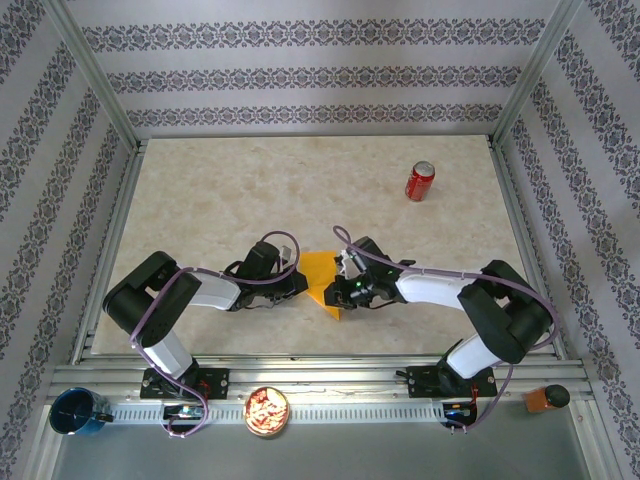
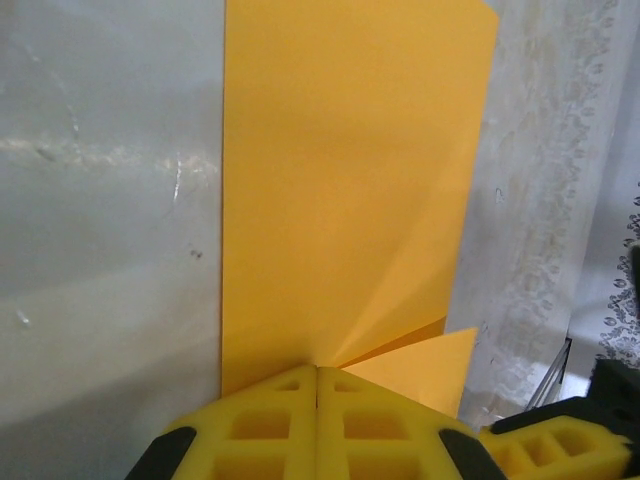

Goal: Fold a paper plane with a square sheet of paper (pick it up from the middle)
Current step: Third fold the triangle at the center of the table.

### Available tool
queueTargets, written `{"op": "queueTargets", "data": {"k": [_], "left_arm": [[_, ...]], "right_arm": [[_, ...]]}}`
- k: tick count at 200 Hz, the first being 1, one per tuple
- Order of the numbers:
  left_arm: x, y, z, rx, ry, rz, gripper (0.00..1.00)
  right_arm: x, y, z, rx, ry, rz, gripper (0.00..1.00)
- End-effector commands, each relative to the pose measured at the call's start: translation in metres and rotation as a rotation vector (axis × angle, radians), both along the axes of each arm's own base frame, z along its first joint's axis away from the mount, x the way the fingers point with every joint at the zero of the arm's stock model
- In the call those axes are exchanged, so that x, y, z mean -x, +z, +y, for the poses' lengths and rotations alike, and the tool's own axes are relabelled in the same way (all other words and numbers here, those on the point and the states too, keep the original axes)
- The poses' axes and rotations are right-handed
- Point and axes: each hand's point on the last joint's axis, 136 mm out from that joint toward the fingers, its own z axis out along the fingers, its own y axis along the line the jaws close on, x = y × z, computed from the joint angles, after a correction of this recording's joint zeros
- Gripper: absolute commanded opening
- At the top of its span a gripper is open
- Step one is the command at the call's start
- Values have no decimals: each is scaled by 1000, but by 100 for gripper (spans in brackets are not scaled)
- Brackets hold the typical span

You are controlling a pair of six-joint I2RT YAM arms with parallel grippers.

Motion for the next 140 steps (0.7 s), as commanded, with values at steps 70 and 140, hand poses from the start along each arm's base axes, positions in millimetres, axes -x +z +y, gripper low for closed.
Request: {"op": "queueTargets", "data": {"k": [70,140], "left_arm": [[23,-32,19,-95,24,118,3],[21,-29,19,-112,20,112,1]], "right_arm": [[3,-48,-5,161,-22,72,11],[-6,0,15,24,6,-8,11]]}}
